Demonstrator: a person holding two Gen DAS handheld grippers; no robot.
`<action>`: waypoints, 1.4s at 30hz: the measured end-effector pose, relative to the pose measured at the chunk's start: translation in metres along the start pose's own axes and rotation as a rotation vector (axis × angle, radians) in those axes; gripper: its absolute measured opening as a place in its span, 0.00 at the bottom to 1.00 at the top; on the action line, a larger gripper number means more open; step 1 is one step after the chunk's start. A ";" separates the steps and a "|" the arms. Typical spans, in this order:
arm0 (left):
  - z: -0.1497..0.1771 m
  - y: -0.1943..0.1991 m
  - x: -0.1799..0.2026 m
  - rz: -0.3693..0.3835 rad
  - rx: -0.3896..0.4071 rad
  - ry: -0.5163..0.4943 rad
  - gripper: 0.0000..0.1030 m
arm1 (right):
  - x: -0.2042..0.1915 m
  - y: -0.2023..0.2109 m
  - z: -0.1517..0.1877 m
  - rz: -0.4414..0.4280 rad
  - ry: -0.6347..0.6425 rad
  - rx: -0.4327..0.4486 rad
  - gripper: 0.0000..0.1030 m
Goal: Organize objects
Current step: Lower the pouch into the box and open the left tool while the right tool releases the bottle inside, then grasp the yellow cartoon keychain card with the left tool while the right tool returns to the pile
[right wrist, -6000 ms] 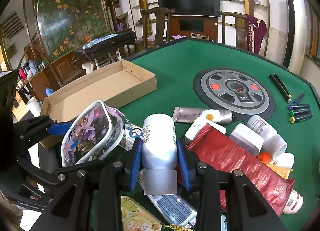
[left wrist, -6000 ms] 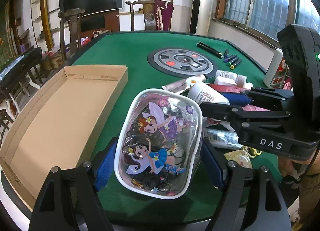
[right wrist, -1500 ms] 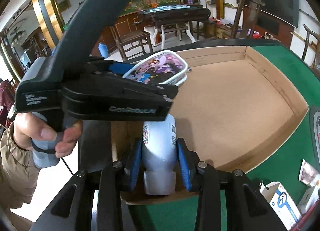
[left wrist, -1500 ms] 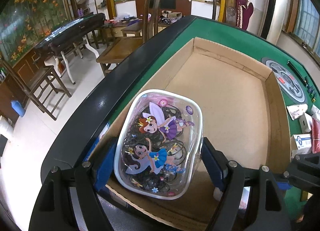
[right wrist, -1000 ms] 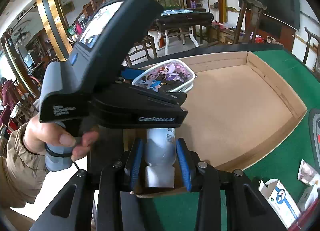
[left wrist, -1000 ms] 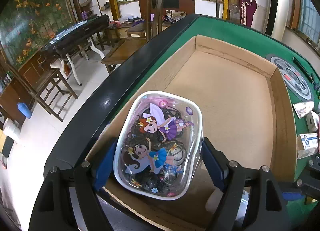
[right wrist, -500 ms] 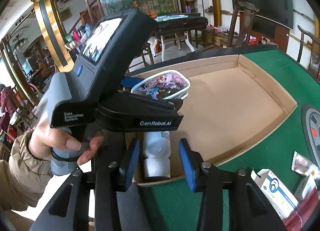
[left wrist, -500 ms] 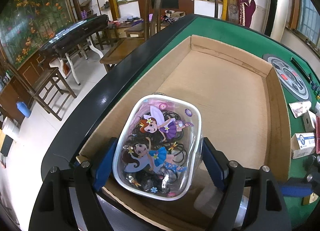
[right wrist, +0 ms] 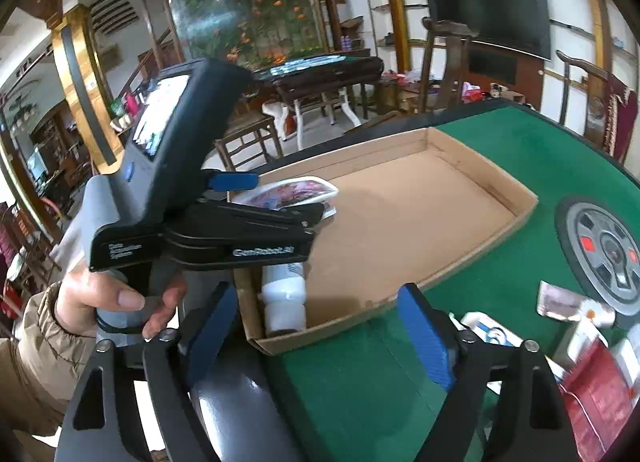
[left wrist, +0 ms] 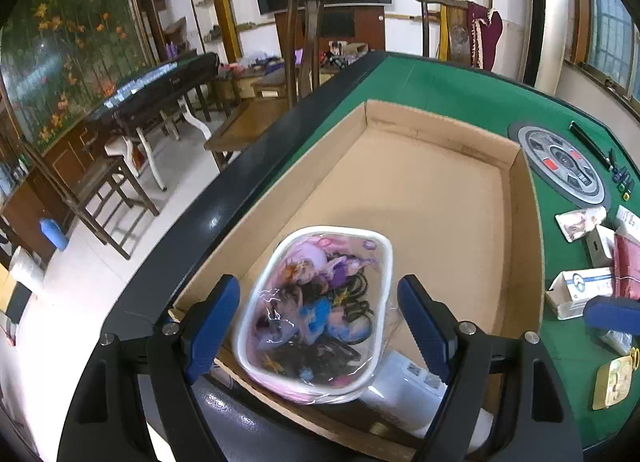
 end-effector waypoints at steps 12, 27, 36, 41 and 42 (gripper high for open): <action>-0.002 0.038 0.023 0.024 0.073 -0.044 0.78 | 0.037 0.055 0.014 0.098 -0.106 0.086 0.94; 0.013 0.079 0.114 0.246 0.123 -0.252 0.78 | 0.129 0.131 0.058 0.239 -0.381 0.176 1.00; 0.053 0.090 0.183 0.411 0.140 -0.480 0.78 | 0.143 0.126 0.068 0.238 -0.430 0.167 1.00; 0.068 0.090 0.207 0.512 0.144 -0.610 0.78 | 0.145 0.129 0.071 0.244 -0.438 0.167 1.00; 0.070 0.090 0.210 0.544 0.142 -0.634 0.78 | 0.144 0.130 0.071 0.245 -0.439 0.167 1.00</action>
Point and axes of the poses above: each gripper's, at about its wrist camera, not at the fingertips, and y roughly against the way its jaws point, x to its right, z to its underside, the point moved 2 cm from there along -y, roughly the way its jaws point, and after that the axes turned 4 degrees about -y, right-handed, at the moved point
